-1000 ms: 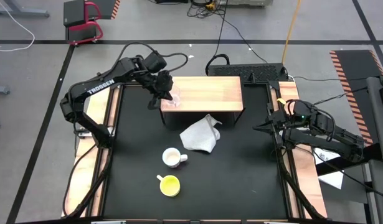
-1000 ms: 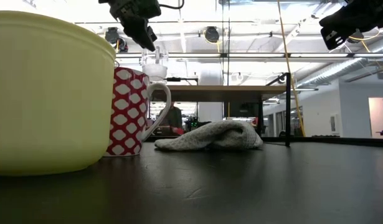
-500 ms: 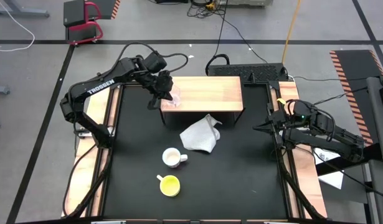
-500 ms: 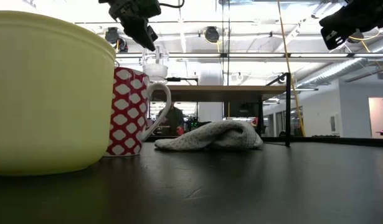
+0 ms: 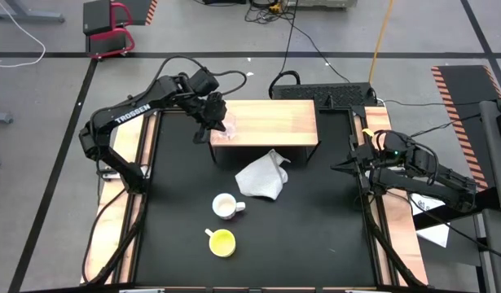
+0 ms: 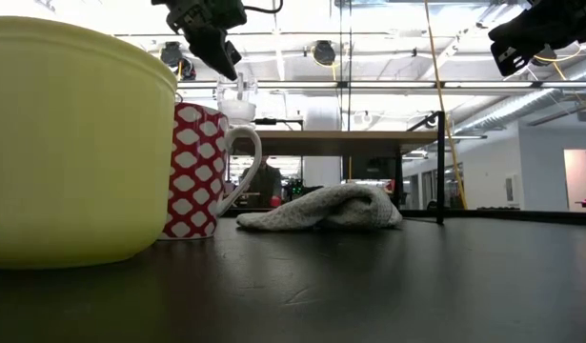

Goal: Stack small to large cups/mugs on shelf
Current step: Adjust the transparent mug on the shelf

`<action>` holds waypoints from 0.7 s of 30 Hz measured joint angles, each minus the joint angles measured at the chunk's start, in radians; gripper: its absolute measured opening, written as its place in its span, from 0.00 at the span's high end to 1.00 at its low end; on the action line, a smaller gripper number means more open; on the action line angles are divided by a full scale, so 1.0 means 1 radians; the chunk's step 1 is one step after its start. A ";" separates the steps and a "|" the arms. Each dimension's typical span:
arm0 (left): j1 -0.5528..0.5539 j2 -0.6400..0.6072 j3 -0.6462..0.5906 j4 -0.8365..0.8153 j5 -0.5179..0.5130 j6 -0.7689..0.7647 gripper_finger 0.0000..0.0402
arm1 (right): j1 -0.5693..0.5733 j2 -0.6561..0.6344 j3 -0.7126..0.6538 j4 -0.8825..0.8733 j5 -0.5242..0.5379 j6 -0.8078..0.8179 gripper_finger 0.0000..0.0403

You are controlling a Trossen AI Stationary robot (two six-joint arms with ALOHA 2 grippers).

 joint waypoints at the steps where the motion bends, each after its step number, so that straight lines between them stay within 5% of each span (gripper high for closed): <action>1: -0.002 0.000 0.000 0.000 -0.001 0.000 1.00 | 0.000 0.000 0.000 0.000 0.000 0.000 1.00; 21: -0.018 0.000 0.000 0.000 -0.004 -0.035 1.00 | 0.000 0.000 0.000 0.000 0.000 0.000 1.00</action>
